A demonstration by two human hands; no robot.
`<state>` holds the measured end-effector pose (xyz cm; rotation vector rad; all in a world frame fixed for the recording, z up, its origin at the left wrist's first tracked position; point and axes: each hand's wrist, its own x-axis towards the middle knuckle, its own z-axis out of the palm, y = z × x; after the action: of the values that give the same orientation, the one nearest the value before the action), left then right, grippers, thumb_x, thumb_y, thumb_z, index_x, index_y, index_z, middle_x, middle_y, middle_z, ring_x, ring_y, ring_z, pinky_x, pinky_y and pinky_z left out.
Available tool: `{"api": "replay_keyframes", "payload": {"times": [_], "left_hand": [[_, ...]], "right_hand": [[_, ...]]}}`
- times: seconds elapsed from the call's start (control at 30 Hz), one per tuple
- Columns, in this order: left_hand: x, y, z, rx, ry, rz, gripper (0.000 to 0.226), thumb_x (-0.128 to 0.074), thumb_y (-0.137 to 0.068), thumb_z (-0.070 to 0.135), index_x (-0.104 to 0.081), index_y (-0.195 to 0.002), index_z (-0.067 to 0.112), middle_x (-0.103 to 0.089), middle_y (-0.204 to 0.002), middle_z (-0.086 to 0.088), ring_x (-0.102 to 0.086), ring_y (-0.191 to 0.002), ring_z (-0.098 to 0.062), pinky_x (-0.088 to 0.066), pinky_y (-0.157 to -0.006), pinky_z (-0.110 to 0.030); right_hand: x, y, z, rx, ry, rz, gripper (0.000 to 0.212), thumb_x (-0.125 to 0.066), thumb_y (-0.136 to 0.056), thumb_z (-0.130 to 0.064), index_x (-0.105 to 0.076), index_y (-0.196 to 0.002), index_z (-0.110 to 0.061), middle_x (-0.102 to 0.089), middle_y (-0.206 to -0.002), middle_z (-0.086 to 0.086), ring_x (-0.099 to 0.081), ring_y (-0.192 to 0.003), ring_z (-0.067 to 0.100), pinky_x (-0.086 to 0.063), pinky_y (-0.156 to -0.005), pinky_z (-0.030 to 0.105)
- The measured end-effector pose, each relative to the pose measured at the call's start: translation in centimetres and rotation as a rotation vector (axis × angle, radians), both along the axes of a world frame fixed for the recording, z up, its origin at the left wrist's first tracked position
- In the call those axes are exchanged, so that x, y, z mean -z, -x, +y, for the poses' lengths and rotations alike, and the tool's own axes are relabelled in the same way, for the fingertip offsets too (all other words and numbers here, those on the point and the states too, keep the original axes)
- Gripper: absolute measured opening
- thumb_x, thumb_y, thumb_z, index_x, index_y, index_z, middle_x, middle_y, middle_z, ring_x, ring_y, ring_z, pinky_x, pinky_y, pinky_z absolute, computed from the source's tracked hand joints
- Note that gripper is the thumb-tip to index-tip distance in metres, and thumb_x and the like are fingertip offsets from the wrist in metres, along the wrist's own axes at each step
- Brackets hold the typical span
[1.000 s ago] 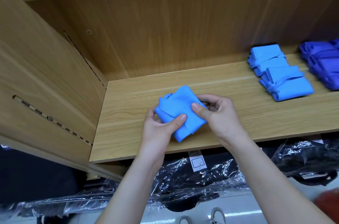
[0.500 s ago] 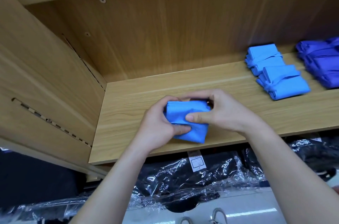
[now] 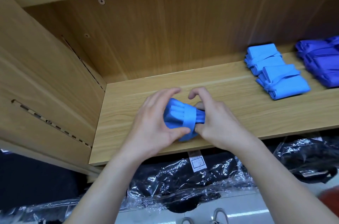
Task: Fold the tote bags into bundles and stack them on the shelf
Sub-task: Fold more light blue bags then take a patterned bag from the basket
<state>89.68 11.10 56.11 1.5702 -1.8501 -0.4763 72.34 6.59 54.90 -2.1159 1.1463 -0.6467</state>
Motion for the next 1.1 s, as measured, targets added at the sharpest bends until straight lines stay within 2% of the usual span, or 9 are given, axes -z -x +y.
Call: {"api": "replay_keyframes", "payload": {"times": [0.13,0.23,0.4,0.53,0.7,0.83,0.93,1.03,1.1], "left_hand": [[-1.3,0.0,-1.2,0.141,-0.1,0.049,0.065,-0.086,-0.057,0.039,-0.053,-0.113,0.036,-0.063,-0.107,0.015,-0.06,-0.1,-0.004,-0.05,-0.09,-0.03],[-1.1,-0.3,-1.5,0.124,-0.12,0.165,0.047,-0.082,-0.058,0.029,-0.064,-0.101,0.032,-0.065,-0.092,0.013,-0.059,-0.083,-0.001,-0.048,-0.08,-0.02],[-1.3,-0.3,-1.7,0.124,-0.147,0.202,0.034,-0.075,-0.057,0.018,-0.07,-0.089,0.028,-0.063,-0.092,0.01,-0.055,-0.083,0.0,-0.037,-0.074,-0.008],[-1.4,-0.7,-2.1,0.15,-0.239,0.299,0.036,-0.078,-0.059,0.018,-0.069,-0.092,0.03,-0.063,-0.092,0.014,-0.055,-0.081,0.002,-0.041,-0.074,-0.01],[-0.2,-1.7,-1.9,0.07,-0.229,0.641,0.054,-0.085,-0.061,0.019,-0.065,-0.11,0.025,-0.068,-0.099,0.007,-0.062,-0.092,-0.009,-0.051,-0.082,-0.021],[1.2,-0.6,-1.0,-0.013,-0.319,0.772,0.042,-0.081,-0.073,0.015,-0.065,-0.111,0.018,-0.073,-0.103,0.002,-0.066,-0.095,-0.012,-0.053,-0.081,-0.021],[2.1,-0.1,-0.8,-0.107,-0.343,0.905,0.045,-0.081,-0.071,0.011,-0.065,-0.112,0.009,-0.074,-0.103,-0.007,-0.067,-0.095,-0.018,-0.056,-0.079,-0.024],[2.6,0.8,-0.5,-0.229,-0.341,1.118,0.055,-0.079,-0.068,0.008,-0.06,-0.119,-0.002,-0.074,-0.101,-0.012,-0.069,-0.09,-0.02,-0.057,-0.077,-0.027],[2.7,1.9,-0.2,-0.279,-0.334,1.268,0.042,-0.068,-0.076,0.008,-0.06,-0.116,-0.001,-0.074,-0.097,-0.009,-0.07,-0.085,-0.018,-0.058,-0.074,-0.03]], "right_hand": [[-0.6,-0.1,0.2,-0.013,0.02,0.02,0.063,-0.069,-0.07,-0.009,-0.024,-0.099,-0.042,-0.063,-0.074,-0.009,-0.051,-0.062,0.01,-0.044,-0.061,0.036],[-0.7,0.1,0.3,-0.014,0.023,0.0,0.06,-0.074,-0.072,-0.015,-0.025,-0.096,-0.04,-0.064,-0.073,-0.015,-0.05,-0.062,0.008,-0.04,-0.06,0.03],[-1.4,0.2,0.3,-0.013,-0.037,-0.065,0.053,-0.081,-0.072,-0.021,-0.036,-0.097,-0.034,-0.069,-0.077,-0.013,-0.053,-0.067,0.011,-0.041,-0.064,0.025],[-1.0,0.3,0.1,0.024,-0.122,-0.181,0.049,-0.083,-0.07,-0.017,-0.044,-0.095,-0.03,-0.069,-0.074,-0.007,-0.052,-0.06,0.01,-0.044,-0.068,0.032],[-0.2,1.3,-0.6,0.067,-0.229,-0.37,0.046,-0.081,-0.069,-0.01,-0.057,-0.101,-0.031,-0.065,-0.068,0.004,-0.05,-0.061,0.011,-0.043,-0.065,0.032],[0.7,1.9,-0.4,0.113,-0.303,-0.431,0.041,-0.081,-0.069,-0.015,-0.066,-0.102,-0.035,-0.071,-0.093,-0.004,-0.065,-0.085,0.009,-0.052,-0.083,0.03],[0.7,2.4,0.2,0.1,-0.437,-0.583,0.046,-0.078,-0.078,-0.011,-0.063,-0.115,-0.034,-0.065,-0.113,-0.001,-0.064,-0.1,0.008,-0.052,-0.089,0.027],[0.3,3.0,0.6,0.188,-0.643,-0.82,0.066,-0.083,-0.071,-0.028,-0.054,-0.13,-0.033,-0.063,-0.114,0.007,-0.066,-0.097,0.011,-0.055,-0.083,0.036],[0.3,2.7,1.2,0.23,-0.68,-0.824,0.067,-0.075,-0.069,-0.032,-0.051,-0.131,-0.028,-0.067,-0.113,0.008,-0.068,-0.093,0.013,-0.056,-0.077,0.037]]}}
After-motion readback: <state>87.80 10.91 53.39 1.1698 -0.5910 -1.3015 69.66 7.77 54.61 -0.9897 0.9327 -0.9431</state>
